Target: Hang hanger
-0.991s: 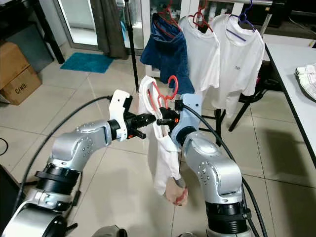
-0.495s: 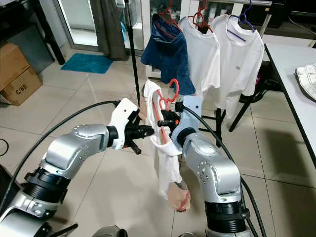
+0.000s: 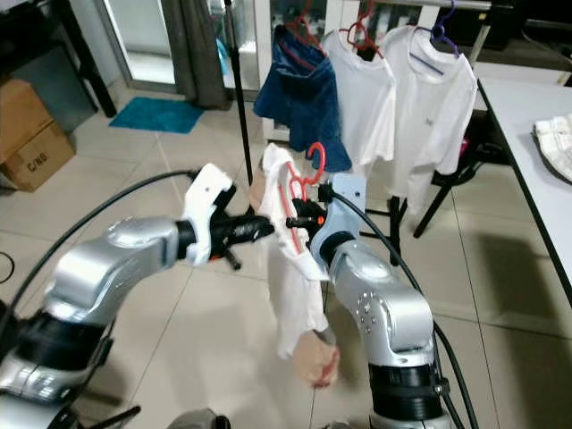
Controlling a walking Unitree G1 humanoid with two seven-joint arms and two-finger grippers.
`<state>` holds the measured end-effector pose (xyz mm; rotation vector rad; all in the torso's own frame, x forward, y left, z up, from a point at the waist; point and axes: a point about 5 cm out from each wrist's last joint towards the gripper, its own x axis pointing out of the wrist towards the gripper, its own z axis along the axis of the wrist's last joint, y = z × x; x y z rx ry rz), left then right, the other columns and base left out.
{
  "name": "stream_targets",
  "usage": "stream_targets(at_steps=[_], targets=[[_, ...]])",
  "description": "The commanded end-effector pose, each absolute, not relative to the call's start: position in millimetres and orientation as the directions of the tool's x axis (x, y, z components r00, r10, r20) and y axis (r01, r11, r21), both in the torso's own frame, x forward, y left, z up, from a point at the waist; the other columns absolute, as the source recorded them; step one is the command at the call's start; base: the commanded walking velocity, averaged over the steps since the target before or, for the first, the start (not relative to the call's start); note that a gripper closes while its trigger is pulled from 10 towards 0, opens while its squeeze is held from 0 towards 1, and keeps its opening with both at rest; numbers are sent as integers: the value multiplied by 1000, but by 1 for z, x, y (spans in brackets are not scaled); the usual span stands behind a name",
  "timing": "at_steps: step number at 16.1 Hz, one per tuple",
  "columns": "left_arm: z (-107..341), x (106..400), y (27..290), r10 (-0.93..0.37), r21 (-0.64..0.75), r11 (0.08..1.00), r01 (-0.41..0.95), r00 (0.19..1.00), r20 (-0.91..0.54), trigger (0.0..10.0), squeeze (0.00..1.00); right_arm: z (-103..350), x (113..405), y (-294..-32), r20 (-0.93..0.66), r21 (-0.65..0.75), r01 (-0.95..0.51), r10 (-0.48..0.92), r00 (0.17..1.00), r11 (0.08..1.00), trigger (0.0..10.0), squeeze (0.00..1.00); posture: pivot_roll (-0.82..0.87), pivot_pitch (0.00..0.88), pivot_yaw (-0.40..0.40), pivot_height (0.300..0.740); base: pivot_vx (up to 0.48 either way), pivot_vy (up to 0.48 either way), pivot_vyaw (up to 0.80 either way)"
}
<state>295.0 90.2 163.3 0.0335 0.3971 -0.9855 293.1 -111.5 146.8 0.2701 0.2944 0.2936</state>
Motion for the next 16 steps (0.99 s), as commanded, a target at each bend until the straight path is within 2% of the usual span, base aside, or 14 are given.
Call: stream_targets(at_steps=[1,2,3,4,5,7,8,9,11,12,15,16], targets=[[168,293,96,-802,-143,561,815,494,-336,10000,1000,154,297,-115,-204,302,-227,296,933,926,10000,0,96,14,61,740,0,0,0],[170,292,98,-799,-137,566,813,500,-334,10000,1000,153,297,-117,-208,300,-220,289,935,928,10000,0,96,14,61,740,0,0,0],[177,292,109,-749,-41,635,771,601,-280,10000,1000,143,295,-127,-232,279,-183,251,940,943,10000,0,101,13,43,740,0,0,0],[178,292,114,-716,-17,674,739,646,-265,10000,965,140,293,-131,-244,279,-166,237,940,946,10000,0,102,13,43,740,0,0,0],[177,290,124,-660,3,734,679,715,-230,10000,0,133,287,-139,-265,283,-138,216,940,949,10000,0,105,11,45,740,0,0,0],[162,282,150,-481,46,864,502,848,-222,10000,0,114,265,-158,-320,260,-62,147,936,963,10000,0,111,1,54,740,0,0,0],[152,276,160,-415,103,891,443,884,-216,10000,0,109,253,-164,-313,214,-54,121,942,975,10000,0,104,0,61,740,0,0,0],[143,269,164,-376,90,913,398,906,-193,10000,0,105,243,-166,-312,171,-68,119,943,983,10000,0,99,0,69,740,0,0,0],[125,261,161,-338,53,935,351,926,-165,10000,0,107,237,-164,-269,121,-112,141,953,986,10000,0,92,0,66,740,152,0,0],[122,261,160,-323,43,942,333,934,-155,10000,0,110,237,-163,-245,127,-109,138,960,986,10000,0,94,10,63,740,349,0,800],[131,268,154,-306,14,951,310,946,-110,10000,0,119,243,-150,-193,125,-172,194,962,977,10000,0,116,38,61,740,355,0,800],[131,270,156,-298,11,954,301,948,-109,10000,0,117,245,-148,-203,143,-167,194,960,976,10000,0,117,41,61,740,356,0,0]])
